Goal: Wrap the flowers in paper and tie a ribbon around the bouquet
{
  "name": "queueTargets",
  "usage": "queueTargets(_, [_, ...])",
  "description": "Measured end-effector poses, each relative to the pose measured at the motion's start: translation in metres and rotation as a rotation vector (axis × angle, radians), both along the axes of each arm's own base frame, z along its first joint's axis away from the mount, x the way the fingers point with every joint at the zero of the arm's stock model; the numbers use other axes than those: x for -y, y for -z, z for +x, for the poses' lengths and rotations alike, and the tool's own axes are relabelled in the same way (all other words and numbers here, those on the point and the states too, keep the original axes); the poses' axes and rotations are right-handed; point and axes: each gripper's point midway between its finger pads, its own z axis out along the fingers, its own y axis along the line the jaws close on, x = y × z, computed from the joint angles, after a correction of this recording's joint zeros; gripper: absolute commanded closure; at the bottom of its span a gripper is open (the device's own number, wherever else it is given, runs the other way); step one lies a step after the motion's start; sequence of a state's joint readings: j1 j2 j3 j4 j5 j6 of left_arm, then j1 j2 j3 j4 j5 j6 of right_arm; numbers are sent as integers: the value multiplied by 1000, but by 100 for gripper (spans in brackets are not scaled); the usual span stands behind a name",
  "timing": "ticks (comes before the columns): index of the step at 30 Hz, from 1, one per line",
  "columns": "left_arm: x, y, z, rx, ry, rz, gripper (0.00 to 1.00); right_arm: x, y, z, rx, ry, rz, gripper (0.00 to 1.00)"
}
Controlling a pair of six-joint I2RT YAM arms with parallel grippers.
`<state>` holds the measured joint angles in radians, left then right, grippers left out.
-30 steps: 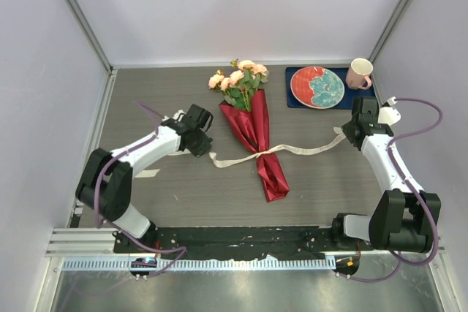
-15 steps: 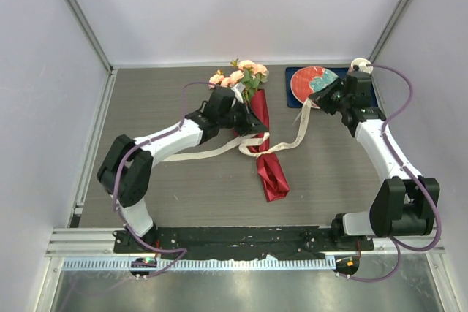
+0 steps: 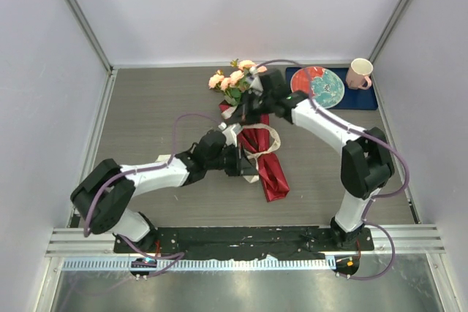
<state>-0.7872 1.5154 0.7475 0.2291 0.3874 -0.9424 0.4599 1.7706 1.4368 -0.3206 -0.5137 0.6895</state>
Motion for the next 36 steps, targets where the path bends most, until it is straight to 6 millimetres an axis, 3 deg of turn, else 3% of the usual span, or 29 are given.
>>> queueTargets(2, [-3, 2, -19, 40, 46, 2, 100, -30, 12, -44, -36, -144, -18, 100])
queueTargets(4, [-10, 8, -38, 60, 82, 9, 100, -34, 23, -62, -50, -204, -35, 100])
queueTargets(10, [-14, 0, -22, 167, 39, -12, 100, -1, 90, -124, -243, -318, -183, 100])
queueTargets(12, [-13, -4, -18, 191, 30, -19, 100, 5, 104, -142, -296, -345, -206, 94])
queueTargets(15, [-13, -4, -17, 198, 32, -17, 100, 12, 115, -155, -335, -357, -232, 76])
queueTargets(18, [-12, -5, -17, 197, 33, -18, 100, 14, 111, -149, -321, -329, -230, 43])
queueTargets(21, [-8, -11, -11, 195, 23, -14, 100, 24, 93, -130, -271, -253, -210, 26])
queueTargets(24, [-2, -16, -4, 179, 16, -10, 100, 45, 68, -105, -198, -156, -177, 21])
queueTargets(29, [2, -19, 12, 74, -8, 11, 100, 99, 18, -71, 37, 74, -195, 12])
queueTargets(32, [-6, -17, 33, -12, -44, 16, 100, 106, 0, -95, 259, 105, -219, 13])
queueTargets(36, [-18, -6, 65, -126, -67, 67, 100, 68, 6, -158, 478, -53, -219, 14])
